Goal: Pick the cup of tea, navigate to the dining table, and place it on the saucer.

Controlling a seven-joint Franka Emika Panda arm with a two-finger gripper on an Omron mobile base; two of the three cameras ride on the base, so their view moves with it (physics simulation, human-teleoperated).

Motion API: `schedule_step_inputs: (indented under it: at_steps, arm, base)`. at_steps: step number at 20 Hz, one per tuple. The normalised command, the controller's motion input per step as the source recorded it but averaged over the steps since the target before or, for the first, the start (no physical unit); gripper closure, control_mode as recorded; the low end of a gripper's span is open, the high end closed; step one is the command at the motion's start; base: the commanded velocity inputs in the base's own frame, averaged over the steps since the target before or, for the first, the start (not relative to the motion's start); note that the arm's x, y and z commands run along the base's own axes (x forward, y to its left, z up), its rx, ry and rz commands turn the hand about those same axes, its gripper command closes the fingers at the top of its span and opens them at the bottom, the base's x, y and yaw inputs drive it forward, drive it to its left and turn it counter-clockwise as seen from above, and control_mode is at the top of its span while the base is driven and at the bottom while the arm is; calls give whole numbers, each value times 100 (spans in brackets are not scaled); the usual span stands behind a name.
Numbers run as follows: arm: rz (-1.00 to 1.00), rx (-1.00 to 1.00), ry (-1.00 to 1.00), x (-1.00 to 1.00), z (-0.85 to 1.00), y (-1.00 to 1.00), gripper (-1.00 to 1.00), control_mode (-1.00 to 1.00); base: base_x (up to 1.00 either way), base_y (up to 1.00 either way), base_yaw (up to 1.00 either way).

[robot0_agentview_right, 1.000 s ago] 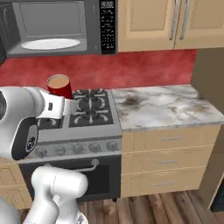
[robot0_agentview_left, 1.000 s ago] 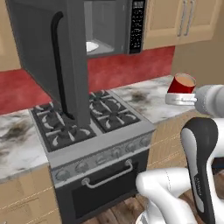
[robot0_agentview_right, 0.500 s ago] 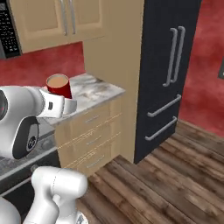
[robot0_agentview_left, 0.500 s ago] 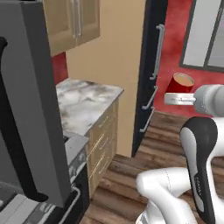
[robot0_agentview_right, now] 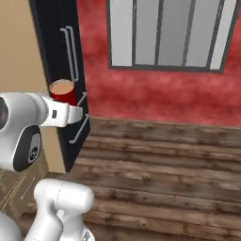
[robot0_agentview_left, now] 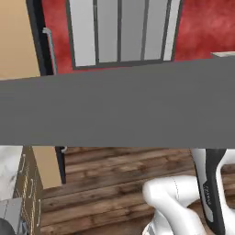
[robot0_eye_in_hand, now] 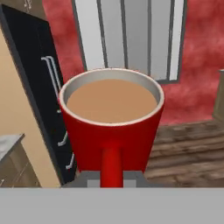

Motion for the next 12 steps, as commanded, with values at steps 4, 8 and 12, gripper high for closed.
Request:
schedule_step_inputs:
  at_steps: [4, 8, 12]
  arm:
    - [0, 0, 0, 0, 0, 0, 100, 100]
    - [0, 0, 0, 0, 0, 0, 100, 100]
    - [0, 0, 0, 0, 0, 0, 100, 100]
  base:
    - [0, 1, -94]
    - [0, 8, -91]
    - [0, 27, -81]
